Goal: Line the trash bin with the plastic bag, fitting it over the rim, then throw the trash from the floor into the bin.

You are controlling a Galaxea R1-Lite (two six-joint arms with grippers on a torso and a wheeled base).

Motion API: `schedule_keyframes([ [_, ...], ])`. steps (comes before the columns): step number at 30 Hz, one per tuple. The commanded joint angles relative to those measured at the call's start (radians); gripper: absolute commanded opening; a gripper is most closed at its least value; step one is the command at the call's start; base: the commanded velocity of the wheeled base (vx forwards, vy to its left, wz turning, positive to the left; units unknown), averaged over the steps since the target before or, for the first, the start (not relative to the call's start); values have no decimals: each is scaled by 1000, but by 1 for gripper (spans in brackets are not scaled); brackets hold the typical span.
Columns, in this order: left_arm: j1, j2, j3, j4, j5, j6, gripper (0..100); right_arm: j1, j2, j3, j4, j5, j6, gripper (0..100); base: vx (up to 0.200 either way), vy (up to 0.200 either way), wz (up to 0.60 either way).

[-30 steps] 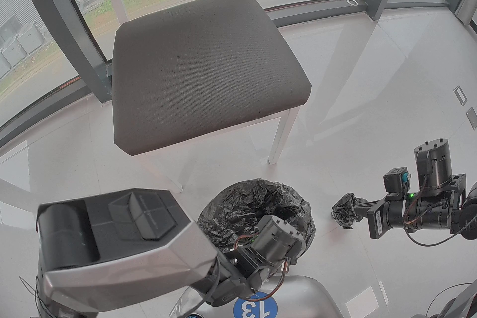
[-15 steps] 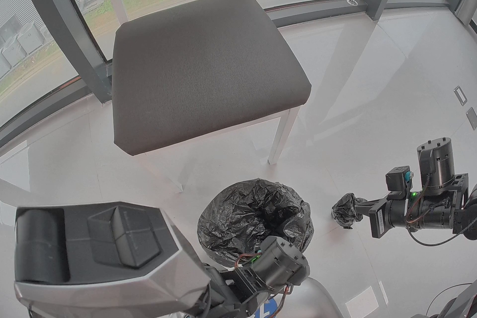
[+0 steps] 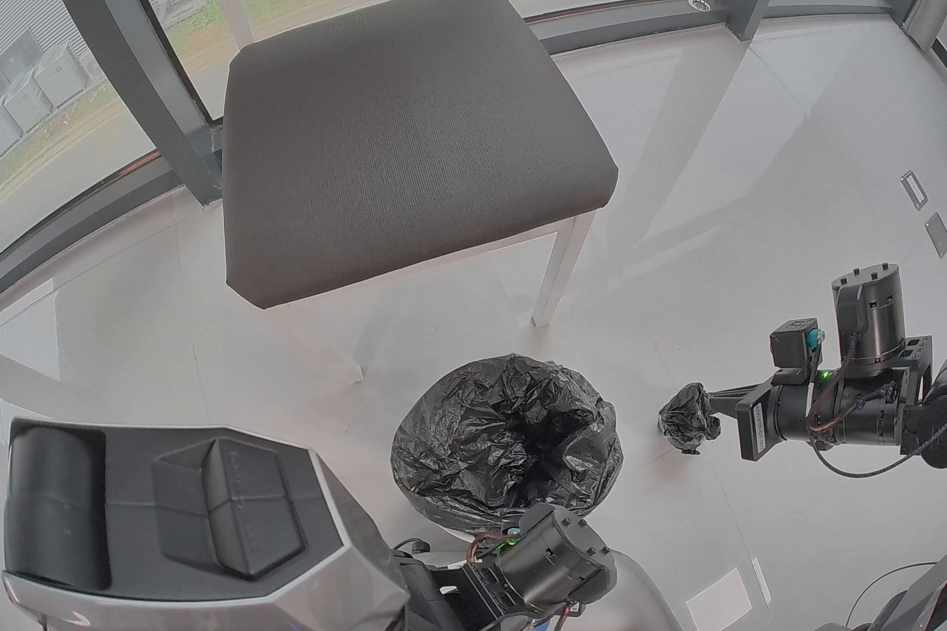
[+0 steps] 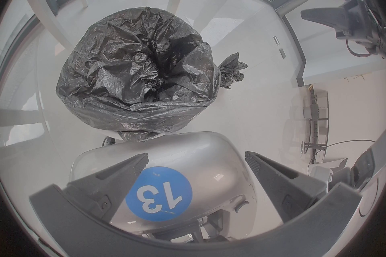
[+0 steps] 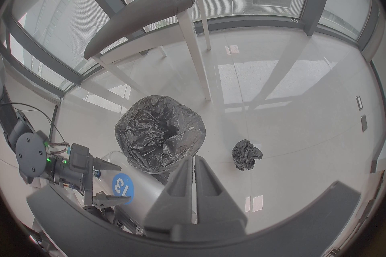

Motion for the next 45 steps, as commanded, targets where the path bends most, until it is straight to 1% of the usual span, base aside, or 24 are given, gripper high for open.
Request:
schedule_keyframes([
  [1,44,-24,-23,-12,17,-18,100,-6,-3,-9,-1,1,0,0,0,0,0],
  [3,81,-44,-16,-10,20,-6,100,-10,-3,-9,-1,1,0,0,0,0,0],
  [4,81,-44,-16,-10,20,-6,100,-10,-3,-9,-1,1,0,0,0,0,0],
  [5,122,-58,6,-10,22,34,100,-10,-4,-6,-2,1,0,0,0,0,0],
  [6,139,-64,23,-14,24,60,100,-10,-4,-6,-1,1,0,0,0,0,0],
  [7,141,-64,26,-14,25,64,100,-10,-4,-6,-1,1,0,0,0,0,0],
  [9,165,-76,69,-20,25,146,100,-10,0,-8,-2,2,0,0,0,0,0],
  [11,167,-78,81,-30,25,169,100,-10,6,-12,-4,2,0,0,0,0,0],
  [16,159,-38,83,-90,20,178,100,-9,9,-24,-2,2,0,0,0,0,0],
  [21,135,10,86,-156,13,176,100,-9,8,-27,-2,4,0,0,0,0,0],
  [25,138,31,70,-167,11,175,100,-9,8,-27,-2,4,0,0,0,0,0],
  [28,145,7,66,-178,5,180,100,-10,8,-24,-2,4,0,0,0,0,0],
  [30,144,-6,78,-170,-13,180,100,-10,6,-21,-2,4,1,0,0,0,0],
  [32,142,-12,123,-165,-46,178,100,-12,6,-20,-2,4,1,0,0,0,0],
  [34,139,-1,152,-176,-52,173,100,-15,8,-20,-2,4,3,0,0,0,0],
  [38,139,51,159,-193,-76,170,100,-13,11,-20,-2,4,18,0,0,0,0],
  [45,98,48,162,-231,-82,167,100,-16,9,-26,-2,4,18,0,0,0,0],
])
